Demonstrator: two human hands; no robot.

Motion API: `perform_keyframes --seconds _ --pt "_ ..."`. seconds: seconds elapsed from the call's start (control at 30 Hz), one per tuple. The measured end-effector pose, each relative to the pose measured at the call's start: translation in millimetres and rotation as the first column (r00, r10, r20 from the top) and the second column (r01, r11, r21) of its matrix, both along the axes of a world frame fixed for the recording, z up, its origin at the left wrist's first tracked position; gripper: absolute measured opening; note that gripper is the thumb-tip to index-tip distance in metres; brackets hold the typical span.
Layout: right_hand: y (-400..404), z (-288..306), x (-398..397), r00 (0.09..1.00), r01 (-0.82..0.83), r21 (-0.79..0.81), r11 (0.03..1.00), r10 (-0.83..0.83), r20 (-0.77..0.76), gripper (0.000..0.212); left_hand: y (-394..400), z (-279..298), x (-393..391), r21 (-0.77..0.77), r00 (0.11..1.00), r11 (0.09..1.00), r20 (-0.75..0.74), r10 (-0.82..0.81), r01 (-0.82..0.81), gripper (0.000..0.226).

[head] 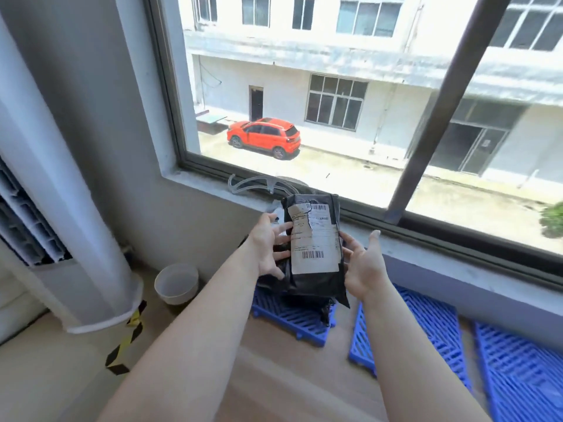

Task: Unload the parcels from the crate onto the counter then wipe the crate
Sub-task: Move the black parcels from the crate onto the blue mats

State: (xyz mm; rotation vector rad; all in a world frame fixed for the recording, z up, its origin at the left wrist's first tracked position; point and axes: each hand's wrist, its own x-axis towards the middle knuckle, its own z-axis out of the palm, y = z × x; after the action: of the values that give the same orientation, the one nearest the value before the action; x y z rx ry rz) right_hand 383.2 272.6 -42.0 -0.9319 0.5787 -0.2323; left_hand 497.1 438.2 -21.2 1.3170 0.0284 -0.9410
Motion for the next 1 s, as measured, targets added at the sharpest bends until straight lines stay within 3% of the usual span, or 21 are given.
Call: perform_keyframes --seconds 0.37,0.5,0.67,0.77,0.83,0.87,0.9,0.93,0.97,1.0 --pt "-67 -17 84 0.978 0.114 -0.047 0.992 -0.121 -0.172 0.090 -111 -18 139 0.197 0.971 0.951 -0.053 -0.234 0.240 0.056" --pt "-84 -28 105 0.949 0.133 -0.064 0.989 -0.146 -0.281 0.093 -127 -32 162 0.195 0.948 0.929 -0.098 -0.302 0.316 0.058" --pt "-79 -40 112 0.900 -0.037 -0.078 0.996 -0.001 -0.436 0.082 -122 -51 172 0.190 0.863 0.842 -0.129 -0.489 0.505 0.060" --pt "-70 -39 122 0.876 -0.058 -0.325 0.944 -0.108 -0.469 0.053 -112 -49 184 0.218 0.871 0.858 0.061 -0.488 0.465 0.049" --pt "-67 -49 133 0.823 -0.196 -0.643 0.740 -0.233 -0.518 0.057 -105 -51 189 0.237 0.853 0.919 0.355 -0.383 0.314 0.035" --pt "-61 -54 138 0.785 -0.326 -0.741 0.587 -0.269 -0.558 0.060 -100 -57 193 0.283 0.754 0.921 0.534 -0.382 0.266 0.031" --pt "-53 -62 145 0.741 -0.458 -0.774 0.437 -0.293 -0.604 0.062 -95 -67 198 0.404 0.553 0.879 0.686 -0.474 0.253 0.033" --pt "-43 -71 152 0.689 -0.582 -0.752 0.308 -0.305 -0.658 0.063 -89 -81 200 0.582 0.303 0.779 0.718 -0.627 0.233 0.041" --pt "-31 -81 158 0.639 -0.674 -0.708 0.209 -0.317 -0.701 0.063 -85 -99 202 0.754 0.096 0.633 0.627 -0.773 0.177 0.052" --pt "-22 -91 164 0.603 -0.728 -0.671 0.142 -0.333 -0.725 0.063 -81 -115 202 0.862 -0.017 0.496 0.500 -0.866 0.106 0.058"
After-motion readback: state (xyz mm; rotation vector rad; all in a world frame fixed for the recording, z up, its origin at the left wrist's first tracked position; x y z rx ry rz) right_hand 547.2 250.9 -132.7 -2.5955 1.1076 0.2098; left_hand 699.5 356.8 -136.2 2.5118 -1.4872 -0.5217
